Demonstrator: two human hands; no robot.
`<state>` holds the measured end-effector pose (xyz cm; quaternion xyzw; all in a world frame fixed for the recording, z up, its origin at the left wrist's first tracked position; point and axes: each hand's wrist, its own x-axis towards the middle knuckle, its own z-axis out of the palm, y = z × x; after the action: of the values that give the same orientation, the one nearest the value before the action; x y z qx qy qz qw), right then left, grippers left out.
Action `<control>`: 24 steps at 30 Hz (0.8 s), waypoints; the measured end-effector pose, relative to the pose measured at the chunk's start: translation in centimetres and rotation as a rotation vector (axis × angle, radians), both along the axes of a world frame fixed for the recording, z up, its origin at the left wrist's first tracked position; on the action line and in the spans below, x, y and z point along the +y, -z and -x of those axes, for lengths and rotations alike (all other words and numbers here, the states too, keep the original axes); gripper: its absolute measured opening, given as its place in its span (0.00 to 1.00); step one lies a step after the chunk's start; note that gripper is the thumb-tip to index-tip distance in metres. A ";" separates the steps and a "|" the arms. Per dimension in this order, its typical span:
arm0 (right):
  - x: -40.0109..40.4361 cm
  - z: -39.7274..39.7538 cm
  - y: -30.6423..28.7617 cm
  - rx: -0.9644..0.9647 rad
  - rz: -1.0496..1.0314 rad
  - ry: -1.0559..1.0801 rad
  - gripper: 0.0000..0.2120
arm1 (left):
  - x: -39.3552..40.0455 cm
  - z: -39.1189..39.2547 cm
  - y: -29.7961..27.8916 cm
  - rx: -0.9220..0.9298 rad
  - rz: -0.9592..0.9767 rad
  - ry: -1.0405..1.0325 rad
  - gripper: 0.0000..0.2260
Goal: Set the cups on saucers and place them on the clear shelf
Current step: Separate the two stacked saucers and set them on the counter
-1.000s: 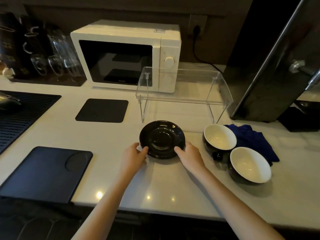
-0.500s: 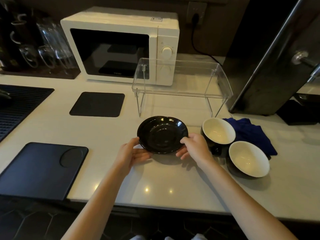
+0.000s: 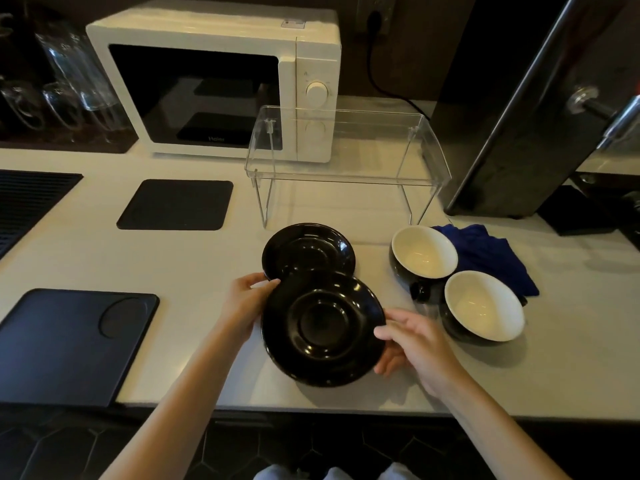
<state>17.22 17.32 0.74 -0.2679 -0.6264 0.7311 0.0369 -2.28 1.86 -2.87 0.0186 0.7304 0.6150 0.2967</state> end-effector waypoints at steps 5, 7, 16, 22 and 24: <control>0.0 -0.9 1.4 -0.045 0.055 -0.043 0.08 | 1.6 1.1 0.7 -0.056 0.013 -0.048 0.13; 0.1 -1.0 1.7 -0.044 0.054 -0.029 0.09 | 2.2 1.4 0.6 -0.111 -0.038 -0.072 0.14; 0.7 -0.7 2.3 -0.032 0.011 0.000 0.10 | 3.3 1.3 -0.5 -0.178 -0.174 -0.085 0.15; 0.8 -0.4 2.6 -0.061 -0.009 -0.025 0.11 | 3.3 1.5 -0.4 -0.170 -0.150 -0.084 0.15; 0.8 -0.4 2.7 -0.081 -0.031 -0.037 0.11 | 3.4 1.5 -0.4 -0.156 -0.136 -0.072 0.14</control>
<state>17.59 18.11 -1.95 -0.2853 -0.6435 0.7103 0.0022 -3.82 5.25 -2.45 -0.0354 0.6619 0.6729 0.3285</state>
